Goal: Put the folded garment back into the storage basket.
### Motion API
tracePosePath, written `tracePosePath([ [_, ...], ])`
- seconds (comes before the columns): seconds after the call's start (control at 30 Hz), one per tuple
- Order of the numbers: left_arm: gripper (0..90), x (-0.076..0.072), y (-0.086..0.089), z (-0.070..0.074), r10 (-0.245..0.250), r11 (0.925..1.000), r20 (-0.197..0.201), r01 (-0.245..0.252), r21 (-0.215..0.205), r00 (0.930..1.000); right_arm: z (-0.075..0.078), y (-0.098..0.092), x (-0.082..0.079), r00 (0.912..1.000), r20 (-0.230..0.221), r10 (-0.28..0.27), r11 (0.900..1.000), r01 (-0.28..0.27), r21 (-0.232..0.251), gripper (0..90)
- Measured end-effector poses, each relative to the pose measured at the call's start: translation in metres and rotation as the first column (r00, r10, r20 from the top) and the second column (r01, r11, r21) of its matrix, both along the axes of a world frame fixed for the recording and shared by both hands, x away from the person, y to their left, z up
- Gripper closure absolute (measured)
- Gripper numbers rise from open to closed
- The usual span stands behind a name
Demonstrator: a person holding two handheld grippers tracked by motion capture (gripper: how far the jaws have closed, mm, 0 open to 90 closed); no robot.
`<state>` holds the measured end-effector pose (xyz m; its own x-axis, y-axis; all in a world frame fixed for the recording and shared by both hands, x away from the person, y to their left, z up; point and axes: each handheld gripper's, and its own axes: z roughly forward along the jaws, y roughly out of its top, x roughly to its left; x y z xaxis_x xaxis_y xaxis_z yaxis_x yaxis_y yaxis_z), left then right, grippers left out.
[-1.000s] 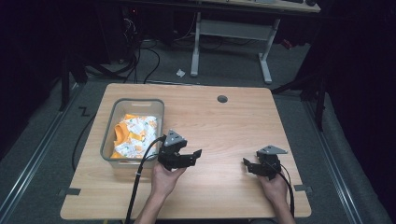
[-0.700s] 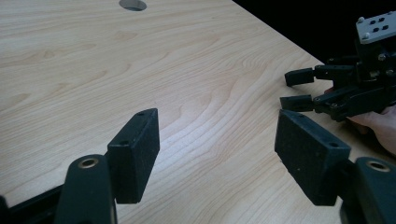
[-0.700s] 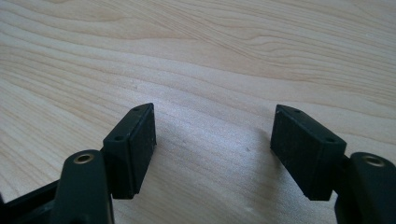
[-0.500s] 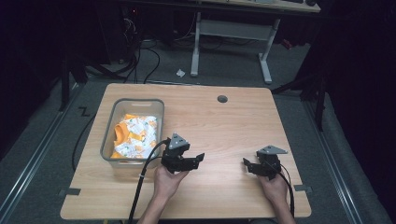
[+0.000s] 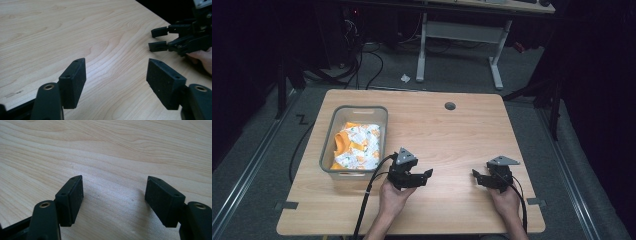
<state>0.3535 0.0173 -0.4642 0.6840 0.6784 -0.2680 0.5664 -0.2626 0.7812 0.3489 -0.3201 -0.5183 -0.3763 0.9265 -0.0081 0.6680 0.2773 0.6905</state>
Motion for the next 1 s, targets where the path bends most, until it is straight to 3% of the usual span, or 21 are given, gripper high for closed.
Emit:
tracePosePath([
  [0.03, 33.4, 0.0, -0.001, -0.002, 0.003, 1.0, -0.003, -0.003, -0.006, 1.0, 0.0, 0.0, 0.0, 1.0, 0.0, 0.0, 1.0, 0.0, 0.0, 31.4],
  [0.3, 33.0, 0.0, -0.012, -0.012, -0.023, 0.9978, -0.001, 0.023, 0.062, 0.9997, 0.0, 0.0, 0.0, 1.0, 0.001, 0.0, 1.0, 0.0, 0.0, 31.4],
  [0.47, 33.2, 0.001, -0.013, -0.021, -0.009, 0.9979, -0.016, 0.01, 0.065, 0.9998, 0.0, 0.0, 0.0, 1.0, 0.0, 0.0, 1.0, 0.0, 0.0, 31.4],
  [0.5, 33.2, 0.001, -0.013, -0.026, -0.005, 0.997, -0.03, 0.007, 0.077, 0.9995, 0.0, 0.0, 0.0, 1.0, 0.002, -0.001, 1.0, 0.001, 0.0, 31.4],
  [0.73, 33.1, 0.002, -0.012, -0.035, 0.009, 0.9926, -0.026, -0.006, 0.121, 0.9996, 0.0, 0.0, 0.0, 1.0, 0.001, -0.001, 1.0, 0.001, 0.0, 31.4],
  [0.87, 32.9, 0.002, -0.012, -0.041, 0.02, 0.9864, -0.005, -0.019, 0.163, 0.9998, 0.0, 0.0, 0.0, 1.0, 0.0, 0.0, 1.0, 0.0, 0.0, 31.4],
  [0.9, 32.9, 0.003, -0.013, -0.044, 0.024, 0.9798, 0.013, -0.026, 0.198, 0.9996, 0.0, 0.0, 0.0, 1.0, 0.002, -0.001, 1.0, 0.001, 0.0, 31.4],
  [1.0, 32.9, 0.004, -0.013, -0.046, 0.026, 0.9769, 0.016, -0.029, 0.212, 0.9995, 0.0, 0.0, 0.0, 1.0, 0.0, -0.001, 1.0, 0.001, 0.0, 31.4],
])
